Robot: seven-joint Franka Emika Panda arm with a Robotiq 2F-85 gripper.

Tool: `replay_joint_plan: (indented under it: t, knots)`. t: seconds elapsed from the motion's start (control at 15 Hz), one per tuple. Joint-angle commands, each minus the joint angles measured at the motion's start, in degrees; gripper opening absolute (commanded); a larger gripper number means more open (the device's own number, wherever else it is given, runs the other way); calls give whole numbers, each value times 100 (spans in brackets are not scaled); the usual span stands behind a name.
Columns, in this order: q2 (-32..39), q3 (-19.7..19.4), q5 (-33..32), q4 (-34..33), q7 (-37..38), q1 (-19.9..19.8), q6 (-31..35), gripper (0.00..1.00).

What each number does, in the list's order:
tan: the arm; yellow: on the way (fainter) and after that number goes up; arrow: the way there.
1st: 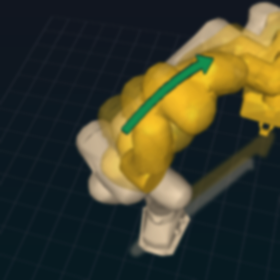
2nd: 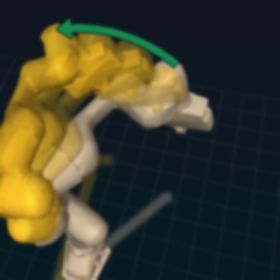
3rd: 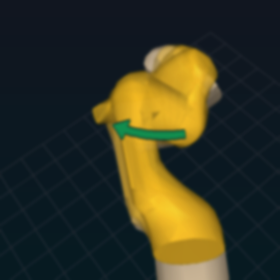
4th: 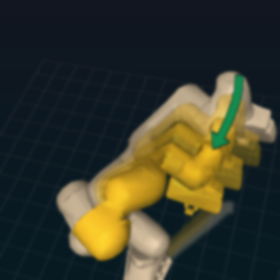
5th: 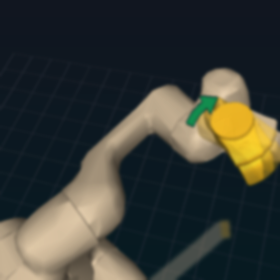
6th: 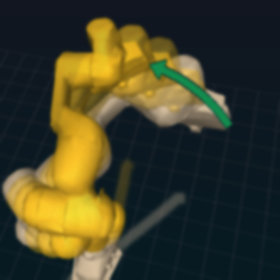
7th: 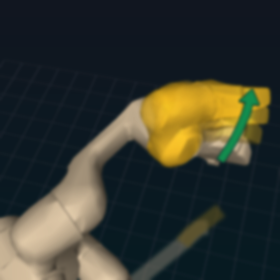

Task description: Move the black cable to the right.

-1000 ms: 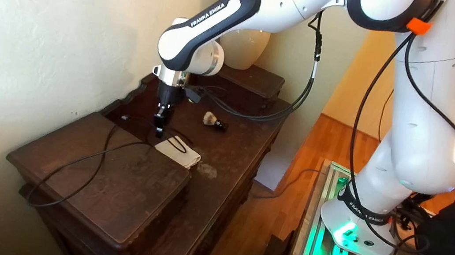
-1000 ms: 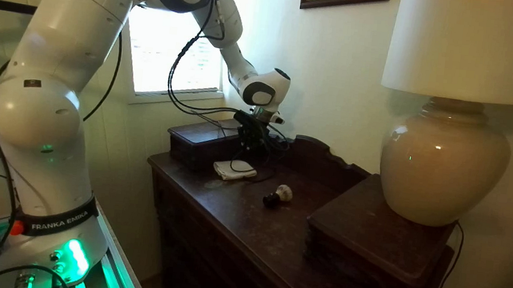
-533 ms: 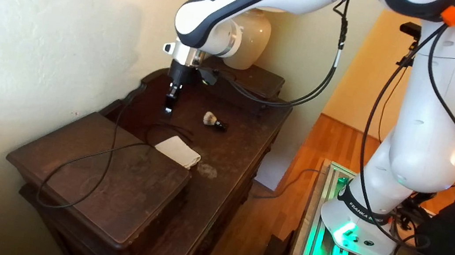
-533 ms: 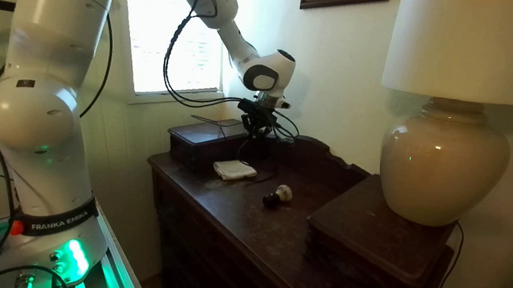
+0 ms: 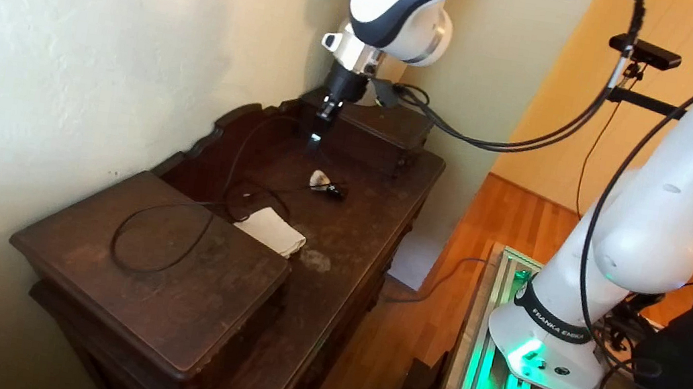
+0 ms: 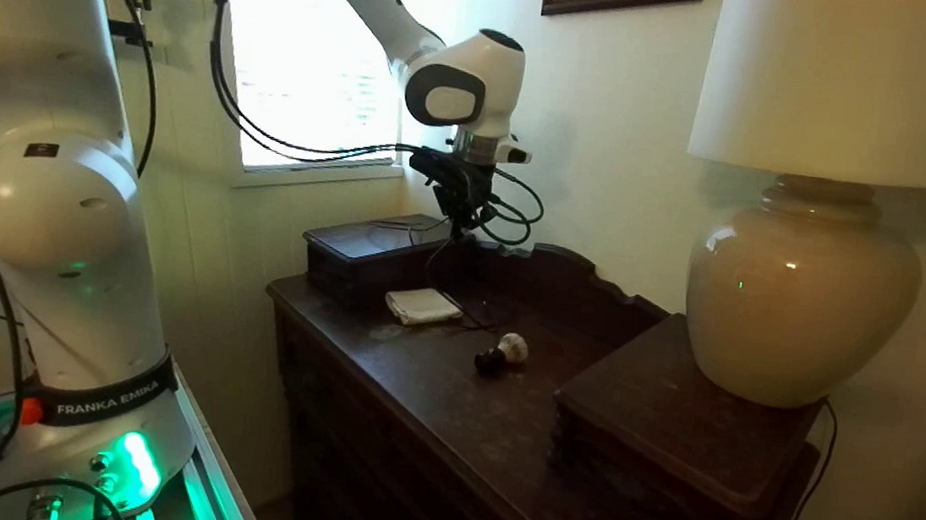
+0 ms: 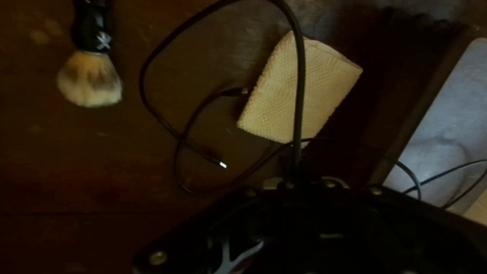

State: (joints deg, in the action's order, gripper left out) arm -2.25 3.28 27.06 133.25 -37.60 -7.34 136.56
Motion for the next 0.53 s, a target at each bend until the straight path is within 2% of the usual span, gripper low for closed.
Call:
replay_joint_plan:
  t: [0.0, 0.07, 0.13, 0.27, 0.47]
  knots:
    - [-1044, -584, -142, 971, 353, 14, 574, 1]
    - [-1157, -733, -248, 1081, 461, 10, 814, 1]
    - [-695, -782, -131, 623, 230, 239, 462, 6]
    - [-949, -1005, -178, 859, 269, 233, 651, 6]
    - [-1026, -1012, -189, 940, 334, 258, 710, 6]
